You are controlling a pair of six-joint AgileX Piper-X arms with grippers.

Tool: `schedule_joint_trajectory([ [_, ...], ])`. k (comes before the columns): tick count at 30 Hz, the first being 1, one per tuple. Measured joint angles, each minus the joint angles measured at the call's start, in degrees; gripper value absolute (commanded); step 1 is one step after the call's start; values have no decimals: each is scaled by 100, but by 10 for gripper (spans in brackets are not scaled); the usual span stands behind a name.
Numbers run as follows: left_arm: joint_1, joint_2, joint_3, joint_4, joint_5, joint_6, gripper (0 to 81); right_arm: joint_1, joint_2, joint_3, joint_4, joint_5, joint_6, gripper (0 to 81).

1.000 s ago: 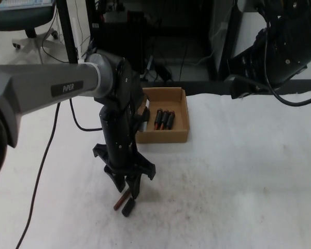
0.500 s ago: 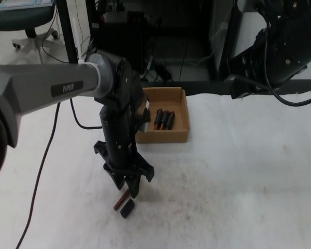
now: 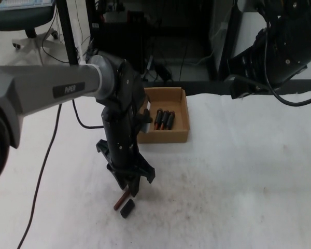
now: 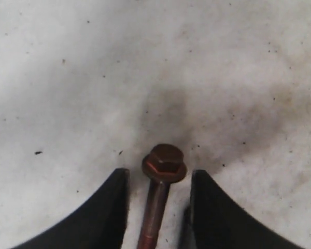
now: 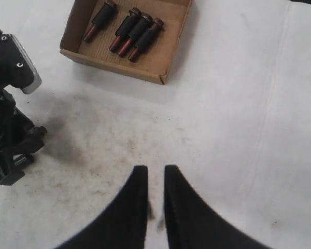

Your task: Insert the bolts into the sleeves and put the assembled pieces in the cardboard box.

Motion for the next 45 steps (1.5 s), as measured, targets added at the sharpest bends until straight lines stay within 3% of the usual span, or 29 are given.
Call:
schedule_joint_trajectory([
  [13, -275, 98, -14, -28, -359, 12, 340, 0, 0, 0, 0, 0, 0, 111],
  [20, -288, 98, -14, -34, -527, 99, 43, 0, 0, 0, 0, 0, 0, 111],
  [22, -288, 98, -14, -34, -523, 124, 1, 0, 0, 0, 0, 0, 0, 111],
  [37, -249, -73, 17, -42, -465, -22, 1, -14, 0, 0, 0, 0, -214, 111],
  [45, -84, -1252, 29, -182, -427, -51, 1, -14, 0, 103, -211, 0, -445, 111],
])
